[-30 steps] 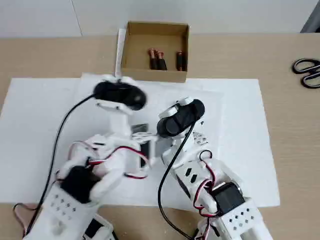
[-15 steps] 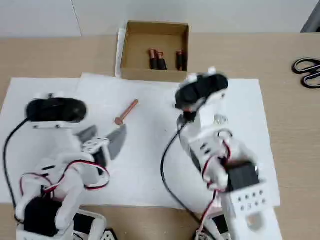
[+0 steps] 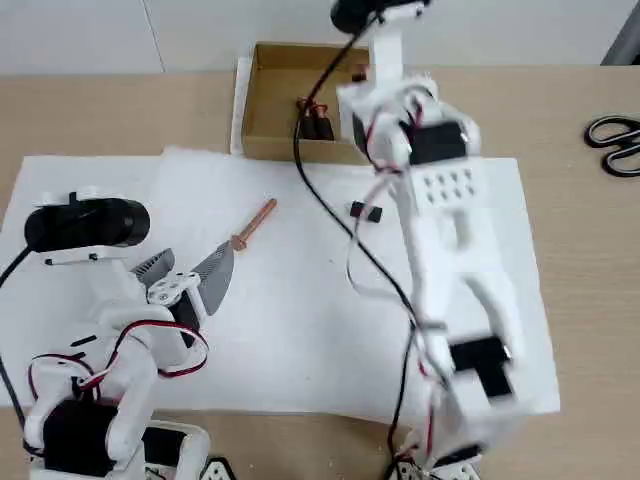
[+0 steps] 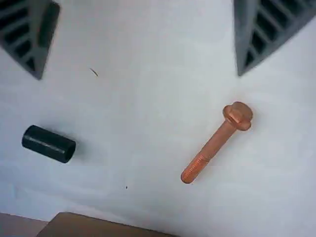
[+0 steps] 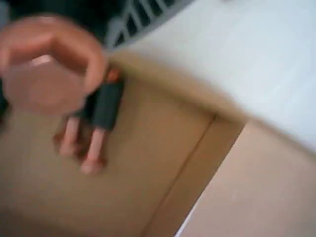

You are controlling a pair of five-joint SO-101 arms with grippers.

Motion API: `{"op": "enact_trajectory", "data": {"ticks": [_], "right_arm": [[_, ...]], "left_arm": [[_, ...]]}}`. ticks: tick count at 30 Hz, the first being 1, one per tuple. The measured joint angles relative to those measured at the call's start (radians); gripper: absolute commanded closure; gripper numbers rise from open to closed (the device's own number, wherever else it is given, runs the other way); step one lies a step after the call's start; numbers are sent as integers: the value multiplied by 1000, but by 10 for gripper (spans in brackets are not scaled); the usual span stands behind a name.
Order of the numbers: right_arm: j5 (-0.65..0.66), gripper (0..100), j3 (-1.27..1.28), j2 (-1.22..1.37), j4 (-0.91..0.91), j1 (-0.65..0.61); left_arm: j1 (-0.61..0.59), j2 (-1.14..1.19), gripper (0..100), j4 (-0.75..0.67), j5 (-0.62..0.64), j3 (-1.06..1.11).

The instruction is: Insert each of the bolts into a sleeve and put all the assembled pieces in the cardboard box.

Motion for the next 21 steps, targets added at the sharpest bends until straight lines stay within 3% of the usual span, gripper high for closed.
{"op": "enact_trajectory", "data": {"ticks": [7, 12, 19, 21], "right_arm": [[0, 991, -404, 479, -87, 3], [0, 989, -651, 736, -89, 3], [0, 823, -913, 1017, -89, 3], [0, 816, -957, 1057, -89, 3]], "left_arm": [[0, 0, 763, -8, 0, 0], [-2, 2, 763, -94, 0, 80], [-2, 2, 763, -124, 0, 106], [-2, 2, 763, -124, 0, 106]]}}
